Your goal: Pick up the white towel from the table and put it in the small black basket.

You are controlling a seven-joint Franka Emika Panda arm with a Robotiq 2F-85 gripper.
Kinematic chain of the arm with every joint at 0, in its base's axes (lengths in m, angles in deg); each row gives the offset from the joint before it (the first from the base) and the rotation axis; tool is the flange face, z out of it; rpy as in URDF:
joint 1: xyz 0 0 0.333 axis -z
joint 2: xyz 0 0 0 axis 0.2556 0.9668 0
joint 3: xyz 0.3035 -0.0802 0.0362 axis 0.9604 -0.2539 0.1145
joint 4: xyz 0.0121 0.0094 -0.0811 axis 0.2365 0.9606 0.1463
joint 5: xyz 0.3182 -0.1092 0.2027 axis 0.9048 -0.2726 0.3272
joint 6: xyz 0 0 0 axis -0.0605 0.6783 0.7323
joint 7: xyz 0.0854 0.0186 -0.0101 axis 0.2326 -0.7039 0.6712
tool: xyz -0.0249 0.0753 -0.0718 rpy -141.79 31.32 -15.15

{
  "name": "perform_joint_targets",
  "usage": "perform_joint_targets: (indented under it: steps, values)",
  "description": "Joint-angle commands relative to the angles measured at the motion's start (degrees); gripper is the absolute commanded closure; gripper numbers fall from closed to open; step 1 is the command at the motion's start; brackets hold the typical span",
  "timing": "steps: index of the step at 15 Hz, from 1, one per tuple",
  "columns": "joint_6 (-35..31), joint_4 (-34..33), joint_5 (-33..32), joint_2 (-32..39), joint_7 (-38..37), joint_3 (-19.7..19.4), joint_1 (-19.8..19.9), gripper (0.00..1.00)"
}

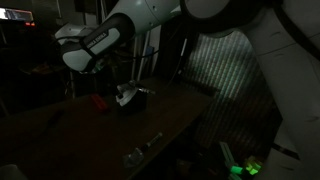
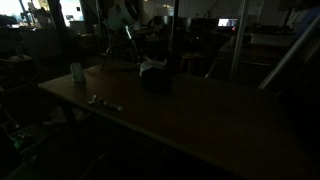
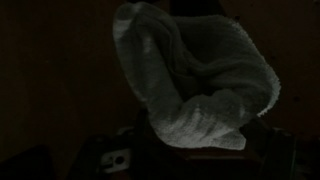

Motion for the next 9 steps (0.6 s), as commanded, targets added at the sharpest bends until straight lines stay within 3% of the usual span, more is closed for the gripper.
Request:
perform_joint_targets:
  steps: [1, 9]
  values:
    - [1.98, -3.22, 0.90, 0.78, 1.60, 0.28, -0.11, 0.00]
    - [3.90, -6.28, 4.44, 1.29, 4.44, 1.15, 0.32, 0.01]
